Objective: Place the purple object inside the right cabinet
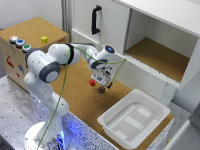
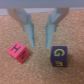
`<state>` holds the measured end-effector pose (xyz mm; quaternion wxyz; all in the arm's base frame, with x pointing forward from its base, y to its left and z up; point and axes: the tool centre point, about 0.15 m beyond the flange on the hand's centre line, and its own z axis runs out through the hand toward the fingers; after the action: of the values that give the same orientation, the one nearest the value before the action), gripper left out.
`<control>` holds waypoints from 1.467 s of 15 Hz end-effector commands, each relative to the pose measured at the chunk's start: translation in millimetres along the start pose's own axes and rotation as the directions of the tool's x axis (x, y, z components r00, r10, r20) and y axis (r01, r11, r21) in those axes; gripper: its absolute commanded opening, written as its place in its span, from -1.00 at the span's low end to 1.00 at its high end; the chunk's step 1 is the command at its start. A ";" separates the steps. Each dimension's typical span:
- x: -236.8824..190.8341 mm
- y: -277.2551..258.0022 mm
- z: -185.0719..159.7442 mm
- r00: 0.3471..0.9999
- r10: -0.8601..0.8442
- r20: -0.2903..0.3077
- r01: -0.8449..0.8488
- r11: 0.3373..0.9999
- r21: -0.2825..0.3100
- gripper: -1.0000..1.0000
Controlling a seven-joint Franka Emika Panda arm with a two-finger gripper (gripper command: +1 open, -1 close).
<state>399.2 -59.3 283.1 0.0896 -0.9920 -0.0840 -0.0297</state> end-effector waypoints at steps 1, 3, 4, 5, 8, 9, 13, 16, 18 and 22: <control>-6.5 34.6 18.5 0.999 0.049 -0.024 -0.050 0.996 -0.074 1.00; -1.7 36.5 32.3 0.999 0.030 -0.020 -0.032 0.990 -0.139 1.00; 0.8 34.7 37.6 1.000 0.027 -0.009 -0.028 0.988 -0.153 1.00; 3.8 31.8 44.4 1.000 0.028 -0.007 -0.028 0.983 -0.180 1.00; 10.0 17.8 63.6 0.995 0.098 0.006 -0.095 0.973 -0.208 1.00; 11.5 12.9 65.9 0.992 0.127 -0.013 -0.126 0.965 -0.228 1.00; 11.1 14.2 80.7 0.978 0.209 -0.001 -0.204 0.953 -0.225 1.00; 8.2 19.6 76.9 0.975 0.224 -0.010 -0.221 0.950 -0.221 -1.00; 5.5 23.1 76.2 0.973 0.231 -0.009 -0.228 0.949 -0.220 -1.00; -3.3 27.0 76.1 0.970 0.243 -0.003 -0.238 0.946 -0.218 -1.00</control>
<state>409.4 -63.7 213.2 0.0142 -0.9994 0.0255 -0.0179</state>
